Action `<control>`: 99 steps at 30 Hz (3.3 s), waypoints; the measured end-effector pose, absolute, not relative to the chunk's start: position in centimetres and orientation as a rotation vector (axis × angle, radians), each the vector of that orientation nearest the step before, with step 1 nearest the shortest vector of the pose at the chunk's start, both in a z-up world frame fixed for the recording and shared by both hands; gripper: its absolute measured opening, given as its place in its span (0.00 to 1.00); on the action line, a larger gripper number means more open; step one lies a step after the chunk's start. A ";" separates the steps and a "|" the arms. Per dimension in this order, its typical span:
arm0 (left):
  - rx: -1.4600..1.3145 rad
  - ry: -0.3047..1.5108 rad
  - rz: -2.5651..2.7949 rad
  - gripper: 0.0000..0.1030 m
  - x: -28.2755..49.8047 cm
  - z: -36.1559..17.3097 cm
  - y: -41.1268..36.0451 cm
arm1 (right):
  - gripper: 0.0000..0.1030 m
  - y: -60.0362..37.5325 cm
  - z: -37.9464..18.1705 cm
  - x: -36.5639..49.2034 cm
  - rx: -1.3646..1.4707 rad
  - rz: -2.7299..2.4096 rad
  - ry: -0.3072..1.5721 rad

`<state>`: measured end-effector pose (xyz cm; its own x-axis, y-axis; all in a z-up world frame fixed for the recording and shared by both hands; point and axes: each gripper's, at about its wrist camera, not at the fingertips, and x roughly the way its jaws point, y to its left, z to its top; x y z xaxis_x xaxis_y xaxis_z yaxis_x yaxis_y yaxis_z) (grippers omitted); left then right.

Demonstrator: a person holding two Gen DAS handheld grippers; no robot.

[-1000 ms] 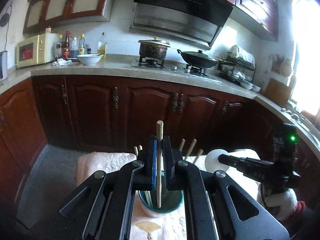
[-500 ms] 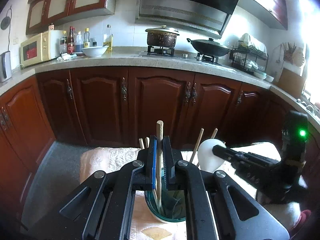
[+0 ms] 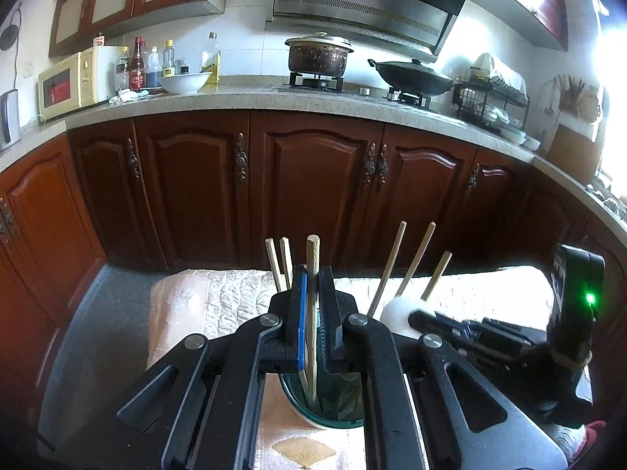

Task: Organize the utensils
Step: 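Carry the chopstick with the left gripper while the right carries the white spoon into the holder, then open both grippers releasing the chopstick and white spoon into the holder, then move both open grippers over the metal spoon and gold fork on the cloth, then grasp the metal spoon handle with the left gripper while the right gripper grasps the gold fork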

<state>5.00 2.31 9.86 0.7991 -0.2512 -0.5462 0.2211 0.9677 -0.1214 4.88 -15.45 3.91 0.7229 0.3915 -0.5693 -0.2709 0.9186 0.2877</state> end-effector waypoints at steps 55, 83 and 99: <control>0.018 0.758 -0.349 0.41 -1.1 2.5 -9.0 | 0.40 -29.8 1.0 -5.3 0.180 0.124 0.820; 0.017 0.947 -0.404 0.41 0.8 -3.9 -10.7 | 0.11 -31.4 -11.1 0.7 0.437 0.174 1.101; 0.053 1.134 -0.619 0.30 4.2 -9.5 -19.7 | 0.19 -41.0 -10.3 -3.2 0.547 0.043 1.097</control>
